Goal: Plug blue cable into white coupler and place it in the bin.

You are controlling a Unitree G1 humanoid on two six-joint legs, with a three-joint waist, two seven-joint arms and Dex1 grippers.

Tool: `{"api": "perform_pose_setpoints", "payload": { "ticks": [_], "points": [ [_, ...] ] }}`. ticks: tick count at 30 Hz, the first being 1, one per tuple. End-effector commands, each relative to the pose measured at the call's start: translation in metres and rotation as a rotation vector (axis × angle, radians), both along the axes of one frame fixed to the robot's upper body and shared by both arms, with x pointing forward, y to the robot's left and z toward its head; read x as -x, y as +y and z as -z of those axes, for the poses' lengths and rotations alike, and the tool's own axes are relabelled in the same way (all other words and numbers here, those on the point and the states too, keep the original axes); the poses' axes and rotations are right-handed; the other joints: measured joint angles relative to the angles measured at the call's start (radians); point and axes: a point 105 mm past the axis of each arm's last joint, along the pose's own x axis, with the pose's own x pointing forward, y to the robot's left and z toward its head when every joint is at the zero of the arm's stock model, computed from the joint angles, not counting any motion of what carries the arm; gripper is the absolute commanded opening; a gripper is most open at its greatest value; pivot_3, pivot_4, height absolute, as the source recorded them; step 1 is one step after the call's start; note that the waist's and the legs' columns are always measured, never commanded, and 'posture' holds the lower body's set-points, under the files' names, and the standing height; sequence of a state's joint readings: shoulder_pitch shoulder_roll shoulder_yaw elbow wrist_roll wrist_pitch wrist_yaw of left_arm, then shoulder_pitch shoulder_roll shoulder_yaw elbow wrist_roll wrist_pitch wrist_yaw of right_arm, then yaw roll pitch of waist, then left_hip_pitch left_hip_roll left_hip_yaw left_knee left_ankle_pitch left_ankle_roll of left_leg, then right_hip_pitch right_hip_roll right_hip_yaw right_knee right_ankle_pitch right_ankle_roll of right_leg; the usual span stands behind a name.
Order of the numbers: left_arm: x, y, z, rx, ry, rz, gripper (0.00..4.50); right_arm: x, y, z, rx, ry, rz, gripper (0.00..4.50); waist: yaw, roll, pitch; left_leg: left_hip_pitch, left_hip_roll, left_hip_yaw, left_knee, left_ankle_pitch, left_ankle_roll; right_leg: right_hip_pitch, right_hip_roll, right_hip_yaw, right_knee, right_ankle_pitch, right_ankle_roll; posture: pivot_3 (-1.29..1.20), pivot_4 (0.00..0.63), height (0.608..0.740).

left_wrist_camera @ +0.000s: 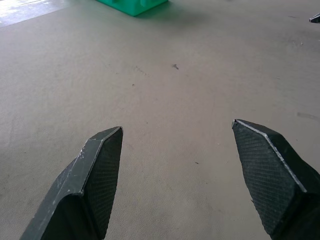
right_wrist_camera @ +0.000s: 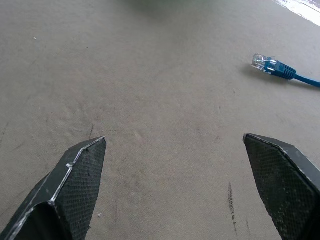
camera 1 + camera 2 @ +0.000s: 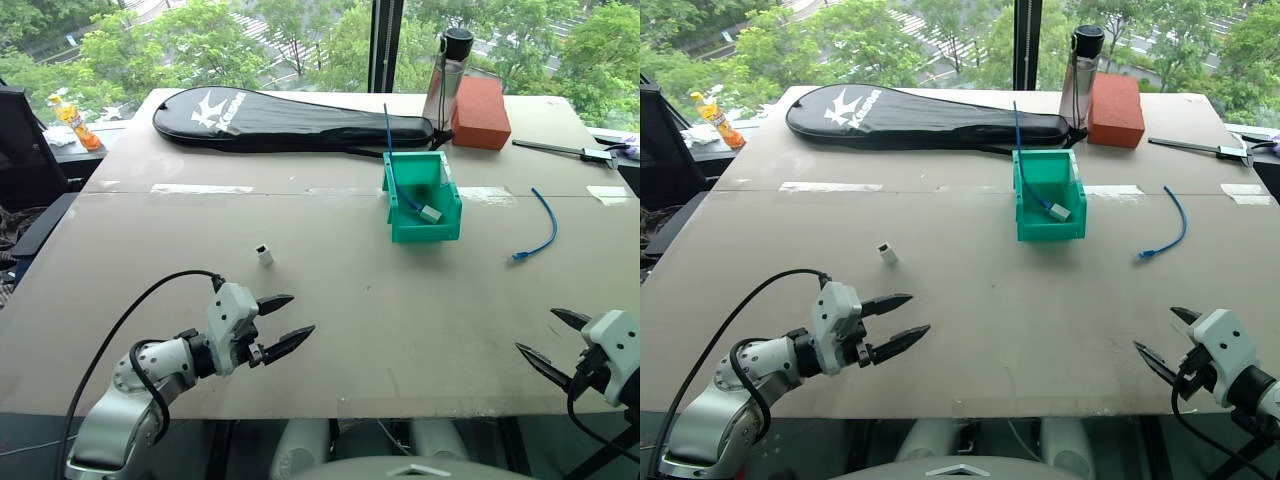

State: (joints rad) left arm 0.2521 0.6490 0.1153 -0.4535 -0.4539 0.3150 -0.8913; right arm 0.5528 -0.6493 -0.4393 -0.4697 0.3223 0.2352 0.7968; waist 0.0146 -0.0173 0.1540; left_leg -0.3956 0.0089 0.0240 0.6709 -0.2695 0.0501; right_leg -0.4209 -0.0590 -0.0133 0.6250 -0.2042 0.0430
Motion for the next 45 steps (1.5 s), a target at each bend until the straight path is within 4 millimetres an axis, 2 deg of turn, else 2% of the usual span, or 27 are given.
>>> {"api": "perform_pose_setpoints", "payload": {
  "ticks": [1, 7, 12, 15, 19, 22, 23, 24, 26, 35, 38, 43, 44, 45],
  "points": [
    [0.003, -0.009, -0.013, 0.019, -0.05, 0.051, 3.58, -0.007, 0.001, -0.014, 0.017, -0.053, -0.024, 4.32, 0.0, 0.0, 0.0, 0.0, 0.0, 0.0, 0.0, 0.0, 0.0, 0.0, 0.0, 0.0, 0.0, 0.0, 0.0, 0.0, 0.15, 0.74],
    [0.008, -0.03, -0.025, 0.055, -0.076, 0.156, 3.58, -0.027, 0.014, -0.036, 0.03, -0.11, -0.135, 4.32, 0.0, 0.0, 0.0, 0.0, 0.0, 0.001, 0.001, 0.0, 0.0, 0.0, 0.002, 0.001, 0.0, 0.0, 0.0, 0.0, 0.15, 0.74],
    [0.012, -0.049, -0.04, 0.047, -0.143, 0.295, 3.58, -0.064, 0.017, -0.053, 0.304, 0.015, -0.322, 4.32, -0.004, 0.001, 0.001, 0.001, 0.0, 0.003, 0.001, 0.0, 0.0, 0.0, 0.005, 0.002, 0.001, 0.0, 0.0, 0.0, 0.15, 0.74],
    [0.01, -0.057, -0.046, 0.053, -0.171, 0.324, 3.58, -0.083, 0.016, -0.06, 0.483, 0.011, -0.443, 4.32, 0.0, 0.001, 0.001, 0.001, 0.0, 0.002, 0.0, 0.0, 0.0, 0.0, 0.006, 0.002, 0.0, 0.001, -0.001, 0.0, 0.15, 0.74],
    [0.009, -0.064, -0.05, 0.058, -0.197, 0.349, 3.58, -0.11, -0.001, -0.054, 0.71, 0.058, -0.54, 4.32, 0.0, 0.001, 0.002, -0.001, -0.001, 0.002, 0.0, 0.0, 0.0, -0.001, 0.007, 0.002, -0.001, 0.002, -0.004, 0.0, 0.15, 0.74],
    [0.009, -0.066, -0.052, 0.063, -0.21, 0.361, 3.58, -0.129, -0.012, -0.048, 0.788, 0.111, -0.588, 4.32, -0.001, 0.001, 0.003, -0.001, -0.002, 0.005, 0.0, 0.0, 0.001, -0.001, 0.006, 0.004, -0.001, 0.003, -0.004, 0.0, 0.15, 0.74],
    [0.009, -0.067, -0.053, 0.063, -0.212, 0.363, 3.59, -0.134, -0.014, -0.047, 0.799, 0.115, -0.595, 3.81, -0.003, 0.001, 0.003, -0.001, -0.002, 0.006, 0.0, 0.0, 0.001, -0.002, 0.006, 0.004, -0.001, 0.003, -0.004, 0.0, 0.15, 0.74],
    [0.009, -0.066, -0.052, 0.061, -0.213, 0.363, 3.59, -0.14, -0.017, -0.046, 0.816, 0.124, -0.599, 3.53, -0.003, 0.002, 0.003, -0.001, -0.002, 0.007, 0.001, 0.0, 0.001, -0.001, 0.006, 0.005, -0.001, 0.003, -0.004, 0.0, 0.15, 0.74],
    [0.009, -0.066, -0.052, 0.057, -0.217, 0.361, 3.59, -0.153, -0.019, -0.046, 0.844, 0.116, -0.599, 3.53, -0.006, 0.002, 0.004, 0.0, -0.002, 0.008, 0.001, 0.0, 0.001, -0.001, 0.006, 0.005, -0.001, 0.003, -0.004, 0.0, 0.15, 0.74],
    [0.009, -0.063, -0.051, 0.053, -0.236, 0.331, 3.59, -0.169, -0.025, -0.036, 0.872, 0.194, -0.647, 3.53, -0.005, 0.003, 0.004, 0.001, -0.002, 0.009, 0.001, 0.0, 0.001, -0.001, 0.006, 0.007, 0.0, 0.003, -0.004, 0.0, 0.15, 0.74],
    [0.009, -0.064, -0.05, 0.054, -0.237, 0.326, 3.59, -0.174, -0.025, -0.034, 0.879, 0.213, -0.651, 2.72, -0.007, 0.003, 0.004, 0.003, -0.002, 0.009, 0.001, 0.0, 0.001, 0.0, 0.006, 0.007, 0.0, 0.003, -0.005, 0.0, 0.15, 0.74],
    [0.01, -0.064, -0.049, 0.056, -0.235, 0.32, 3.59, -0.174, -0.025, -0.024, 0.871, 0.31, -0.677, 0.33, -0.019, 0.003, 0.004, 0.01, -0.001, 0.01, 0.001, 0.0, 0.001, 0.007, 0.005, 0.008, 0.001, 0.003, -0.005, 0.0, 0.15, 0.74],
    [0.01, -0.064, -0.049, 0.056, -0.235, 0.319, 3.59, -0.174, -0.025, -0.022, 0.866, 0.325, -0.678, 0.03, -0.022, 0.003, 0.004, 0.012, -0.001, 0.01, 0.001, 0.0, 0.001, 0.009, 0.005, 0.008, 0.001, 0.003, -0.005, 0.0, 0.15, 0.74],
    [0.011, -0.064, -0.049, 0.055, -0.236, 0.318, 3.59, -0.175, -0.025, -0.021, 0.863, 0.329, -0.674, 0.03, -0.025, 0.003, 0.004, 0.013, -0.001, 0.01, 0.001, 0.0, 0.001, 0.01, 0.005, 0.008, 0.001, 0.003, -0.005, 0.0, 0.15, 0.74]
  ]
}}
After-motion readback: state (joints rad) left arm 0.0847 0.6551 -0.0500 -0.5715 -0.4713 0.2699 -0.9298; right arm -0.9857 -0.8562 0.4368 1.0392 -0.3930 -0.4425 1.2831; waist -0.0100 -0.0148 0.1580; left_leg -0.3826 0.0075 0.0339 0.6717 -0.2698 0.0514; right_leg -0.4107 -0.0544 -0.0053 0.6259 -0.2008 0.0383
